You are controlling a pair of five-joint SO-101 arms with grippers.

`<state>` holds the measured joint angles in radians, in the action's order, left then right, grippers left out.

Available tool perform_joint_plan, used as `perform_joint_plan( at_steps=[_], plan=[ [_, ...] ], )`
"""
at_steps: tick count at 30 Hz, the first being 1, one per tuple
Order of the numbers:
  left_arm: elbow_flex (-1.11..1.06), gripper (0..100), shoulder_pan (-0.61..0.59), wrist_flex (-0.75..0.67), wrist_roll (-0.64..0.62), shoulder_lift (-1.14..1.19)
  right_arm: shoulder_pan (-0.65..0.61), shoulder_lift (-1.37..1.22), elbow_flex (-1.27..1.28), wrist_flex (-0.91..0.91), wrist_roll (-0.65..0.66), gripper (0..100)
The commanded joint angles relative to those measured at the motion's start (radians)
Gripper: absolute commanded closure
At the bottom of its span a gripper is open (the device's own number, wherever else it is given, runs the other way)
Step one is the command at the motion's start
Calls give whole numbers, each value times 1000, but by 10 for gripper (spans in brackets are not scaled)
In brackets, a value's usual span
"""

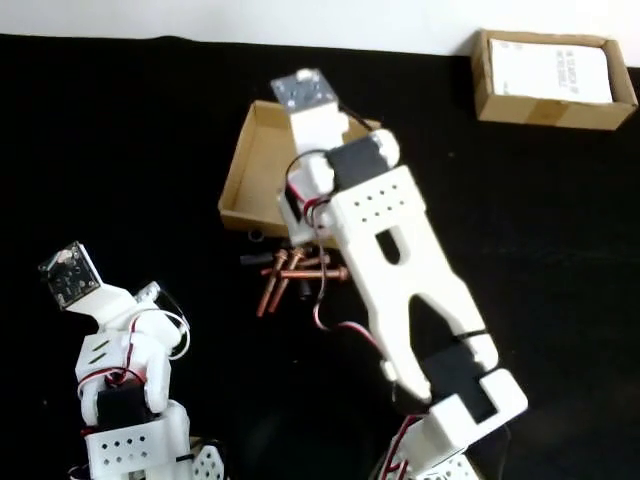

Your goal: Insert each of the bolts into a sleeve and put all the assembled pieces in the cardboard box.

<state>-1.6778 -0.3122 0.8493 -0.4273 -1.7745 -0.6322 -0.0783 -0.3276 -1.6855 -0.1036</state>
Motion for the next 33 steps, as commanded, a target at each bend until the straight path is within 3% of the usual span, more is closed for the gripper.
perform_joint_plan(
  at_steps=[1, 7, 14, 24, 33],
  plan=[
    [-19, 987, 8, -18, -6, 2, -36, 77, 13, -79, -83, 861],
    [-19, 987, 8, -17, -6, 2, -82, 111, 314, -58, -100, 861],
    [-19, 987, 7, -15, -6, 2, -79, 111, 552, 194, -100, 861],
    [-21, 987, 7, -15, -6, 2, -82, 108, 680, 526, -100, 861],
    [-21, 987, 5, -15, -6, 1, -84, 105, 788, 708, -97, 861]
  ],
)
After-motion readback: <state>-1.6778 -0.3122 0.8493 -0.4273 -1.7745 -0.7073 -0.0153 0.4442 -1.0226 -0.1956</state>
